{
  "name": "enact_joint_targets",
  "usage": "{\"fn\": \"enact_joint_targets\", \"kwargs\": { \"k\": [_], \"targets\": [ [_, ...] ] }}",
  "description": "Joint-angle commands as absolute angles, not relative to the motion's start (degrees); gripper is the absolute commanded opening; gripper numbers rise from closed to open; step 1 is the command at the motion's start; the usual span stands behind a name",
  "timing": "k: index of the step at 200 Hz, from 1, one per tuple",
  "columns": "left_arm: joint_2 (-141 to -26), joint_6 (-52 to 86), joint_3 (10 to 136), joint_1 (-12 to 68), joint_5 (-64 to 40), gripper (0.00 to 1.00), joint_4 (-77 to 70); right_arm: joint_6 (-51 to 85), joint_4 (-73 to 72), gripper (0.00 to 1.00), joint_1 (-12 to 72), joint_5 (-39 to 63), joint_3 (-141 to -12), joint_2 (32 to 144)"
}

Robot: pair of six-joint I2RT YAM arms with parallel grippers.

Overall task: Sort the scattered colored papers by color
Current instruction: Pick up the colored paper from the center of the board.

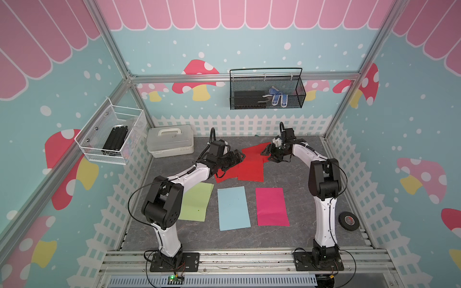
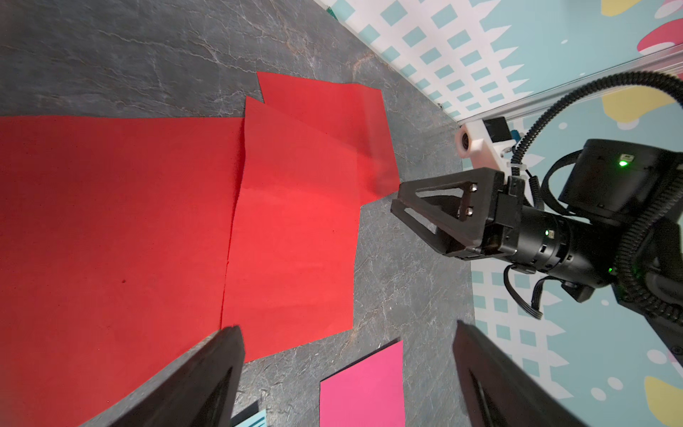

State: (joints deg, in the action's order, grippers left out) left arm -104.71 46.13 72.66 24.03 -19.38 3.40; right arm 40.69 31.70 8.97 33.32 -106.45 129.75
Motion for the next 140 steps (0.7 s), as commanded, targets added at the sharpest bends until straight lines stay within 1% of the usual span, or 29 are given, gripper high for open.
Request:
{"fn": "enact_joint_targets", "kwargs": {
  "k": [1, 61, 111, 140],
  "targets": [
    [-107.0, 46.4, 76.0, 23.8, -20.5, 0.91, 3.6, 39.6, 32.7, 0.63, 8.5, 34.6, -105.7, 127.3],
    [-112.2, 46.2, 80.5, 23.8, -21.9, 0.92, 3.6, 38.8, 33.9, 0.64, 8.5, 35.8, -106.4, 128.8],
    [-117.4, 47.4, 81.6, 23.8, -23.2, 0.92, 1.5, 38.4, 34.0, 0.61, 8.5, 36.9, -104.9, 129.7],
    [-118.7, 48.1, 81.0, 23.7, -23.4, 0.92, 0.3, 37.9, 33.9, 0.57, 8.4, 37.6, -103.9, 130.3]
  ]
}}
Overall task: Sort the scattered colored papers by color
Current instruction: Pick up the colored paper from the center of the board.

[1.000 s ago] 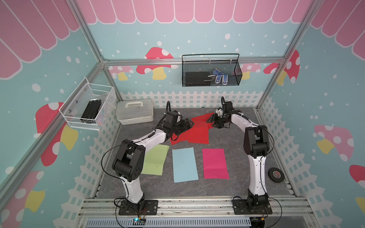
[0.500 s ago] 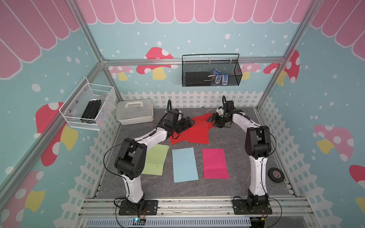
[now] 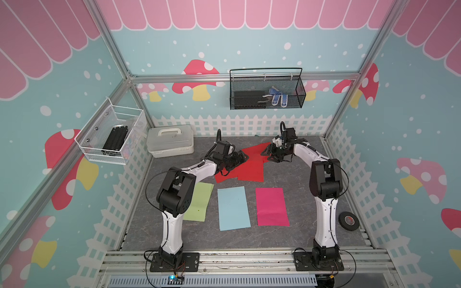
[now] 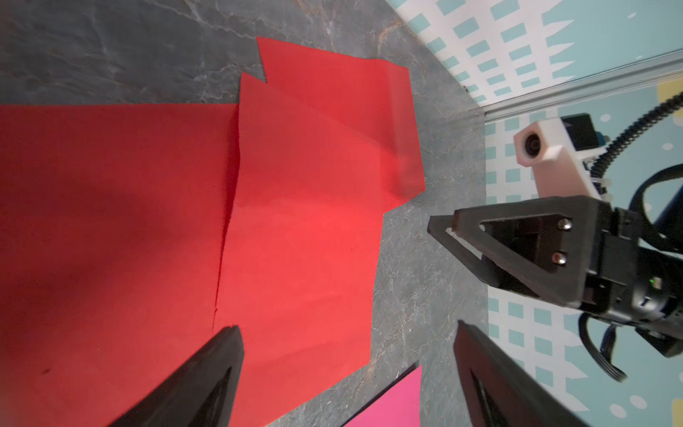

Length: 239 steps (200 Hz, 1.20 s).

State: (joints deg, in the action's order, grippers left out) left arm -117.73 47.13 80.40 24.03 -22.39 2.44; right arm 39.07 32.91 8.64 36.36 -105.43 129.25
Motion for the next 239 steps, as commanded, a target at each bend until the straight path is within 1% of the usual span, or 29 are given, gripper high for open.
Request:
{"fn": "enact_joint_targets", "kwargs": {
  "k": [1, 82, 121, 176, 239],
  "targets": [
    [-118.7, 48.2, 81.0, 23.7, -23.4, 0.92, 0.3, 37.9, 33.9, 0.57, 8.4, 37.6, -104.0, 130.3],
    [-121.2, 48.5, 82.2, 23.8, -24.3, 0.92, -0.1, 37.9, 33.9, 0.57, 8.5, 37.9, -104.3, 132.0],
    [-121.8, 49.3, 81.5, 23.8, -24.7, 0.92, -1.4, 37.4, 34.4, 0.54, 8.5, 37.8, -106.1, 134.7],
    [-123.5, 50.4, 80.8, 23.7, -24.9, 0.92, -2.2, 37.0, 34.4, 0.53, 8.5, 39.0, -110.1, 139.5],
    [-126.3, 51.3, 81.1, 23.8, -25.7, 0.92, -2.6, 37.1, 33.7, 0.52, 8.7, 40.2, -109.0, 140.5]
  ]
}}
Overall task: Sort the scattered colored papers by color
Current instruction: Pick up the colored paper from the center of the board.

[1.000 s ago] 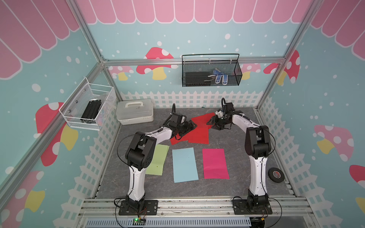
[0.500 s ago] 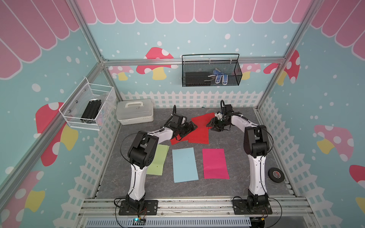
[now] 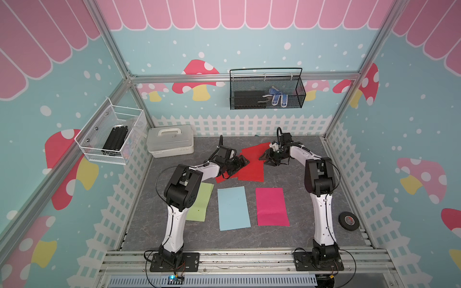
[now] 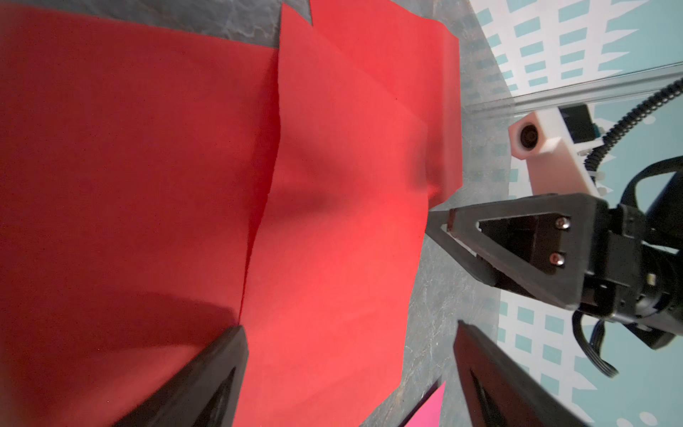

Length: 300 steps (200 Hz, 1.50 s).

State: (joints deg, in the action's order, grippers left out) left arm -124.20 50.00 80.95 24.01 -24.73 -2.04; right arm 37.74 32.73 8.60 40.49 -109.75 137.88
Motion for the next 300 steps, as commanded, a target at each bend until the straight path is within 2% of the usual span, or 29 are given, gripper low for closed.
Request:
{"fn": "enact_joint_targets", "kwargs": {
  "k": [1, 51, 75, 107, 127, 183, 245, 300],
  "targets": [
    [-126.3, 51.3, 81.1, 23.8, -25.7, 0.92, -2.7, 37.1, 33.6, 0.52, 8.7, 40.3, -109.0, 140.5],
    [-126.9, 51.6, 80.9, 23.8, -25.7, 0.92, -2.9, 37.5, 32.4, 0.43, 8.8, 41.5, -108.1, 140.7],
    [-126.8, 51.6, 80.8, 23.8, -25.7, 0.92, -2.9, 37.6, 32.0, 0.32, 8.8, 41.4, -107.7, 140.5],
    [-127.2, 51.9, 80.9, 23.7, -25.9, 0.92, -3.0, 37.6, 31.8, 0.10, 8.8, 41.5, -107.2, 140.2],
    [-126.9, 51.9, 80.7, 23.7, -26.0, 0.92, -3.6, 37.4, 31.6, 0.05, 8.7, 41.7, -106.8, 139.5],
    [-122.7, 51.1, 79.8, 23.8, -27.6, 0.94, -6.0, 36.0, 32.5, 0.00, 9.1, 41.5, -105.8, 134.5],
    [-118.0, 50.3, 77.9, 22.1, -28.1, 0.95, -7.2, 33.7, 36.8, 0.00, 10.9, 40.9, -105.8, 127.0],
    [-113.6, 50.1, 74.8, 21.8, -28.0, 0.96, -8.3, 24.3, 49.5, 0.00, 11.5, 30.0, -102.1, 118.6]
  ]
}}
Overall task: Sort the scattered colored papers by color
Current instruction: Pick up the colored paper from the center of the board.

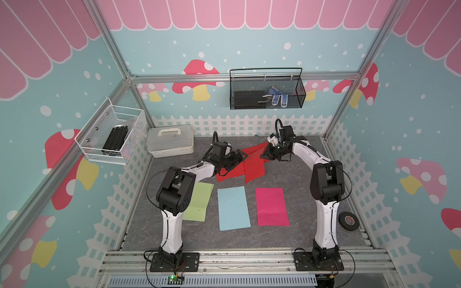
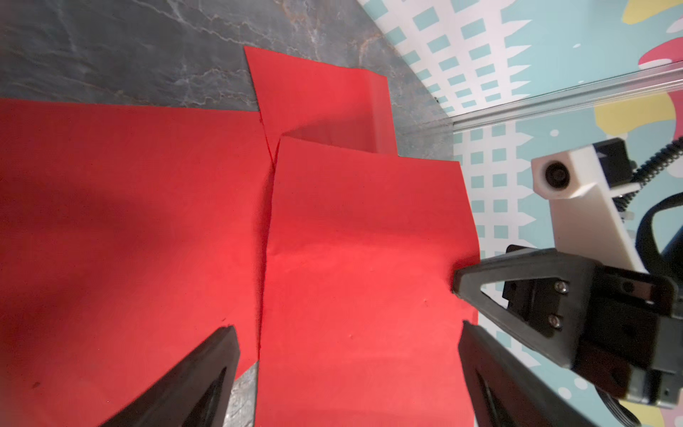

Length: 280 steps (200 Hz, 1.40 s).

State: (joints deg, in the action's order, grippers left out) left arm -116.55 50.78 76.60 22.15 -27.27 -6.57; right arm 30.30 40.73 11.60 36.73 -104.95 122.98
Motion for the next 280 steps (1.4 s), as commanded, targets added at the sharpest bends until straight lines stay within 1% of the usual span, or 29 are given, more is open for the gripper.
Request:
{"fn": "enact_joint_targets", "kwargs": {
  "k": [1, 34, 57, 75, 114, 133, 160, 179, 211, 224, 243, 264, 280],
  "targets": [
    [-113.5, 50.1, 74.8, 21.7, -28.1, 0.96, -8.4, 24.2, 49.7, 0.00, 11.5, 29.8, -101.9, 118.5],
    [-112.1, 50.1, 73.0, 21.4, -28.8, 0.96, -9.1, 22.0, 52.1, 0.00, 10.6, 27.0, -97.2, 114.9],
    [-110.8, 49.8, 71.4, 21.3, -29.1, 0.96, -10.0, 20.1, 55.1, 0.00, 9.7, 19.4, -95.8, 112.9],
    [-110.2, 50.1, 70.1, 21.1, -29.6, 0.96, -10.8, 19.8, 55.7, 0.00, 7.9, 18.2, -95.4, 112.2],
    [-108.1, 50.1, 67.4, 20.7, -30.1, 0.97, -12.2, 18.9, 57.0, 0.00, 3.0, 19.3, -97.1, 113.6],
    [-107.6, 50.0, 66.2, 20.4, -30.4, 0.97, -12.7, 19.1, 56.3, 0.00, 1.0, 24.1, -97.7, 114.7],
    [-107.5, 50.2, 65.2, 20.4, -30.7, 0.97, -13.3, 21.4, 52.8, 0.00, 0.6, 31.4, -99.2, 116.6],
    [-107.5, 50.4, 64.8, 20.4, -30.9, 0.97, -14.1, 23.2, 51.2, 0.00, 0.7, 33.6, -101.0, 117.5],
    [-107.6, 50.4, 64.8, 20.3, -31.0, 0.97, -14.1, 24.1, 51.0, 0.00, 0.6, 31.7, -104.7, 117.4],
    [-107.6, 50.4, 64.9, 20.4, -31.1, 0.97, -14.0, 23.9, 52.5, 0.00, 0.4, 32.5, -106.3, 117.5],
    [-107.7, 50.2, 65.0, 20.3, -30.9, 0.97, -13.7, 23.7, 53.6, 0.00, 0.4, 32.2, -105.4, 115.3],
    [-108.0, 50.2, 65.4, 20.1, -31.1, 0.97, -13.6, 22.5, 55.0, 0.00, 0.2, 27.8, -104.0, 112.0],
    [-108.6, 50.4, 65.7, 20.1, -31.5, 0.97, -13.8, 20.6, 58.9, 0.00, -0.7, 23.0, -105.3, 111.1]
  ]
}}
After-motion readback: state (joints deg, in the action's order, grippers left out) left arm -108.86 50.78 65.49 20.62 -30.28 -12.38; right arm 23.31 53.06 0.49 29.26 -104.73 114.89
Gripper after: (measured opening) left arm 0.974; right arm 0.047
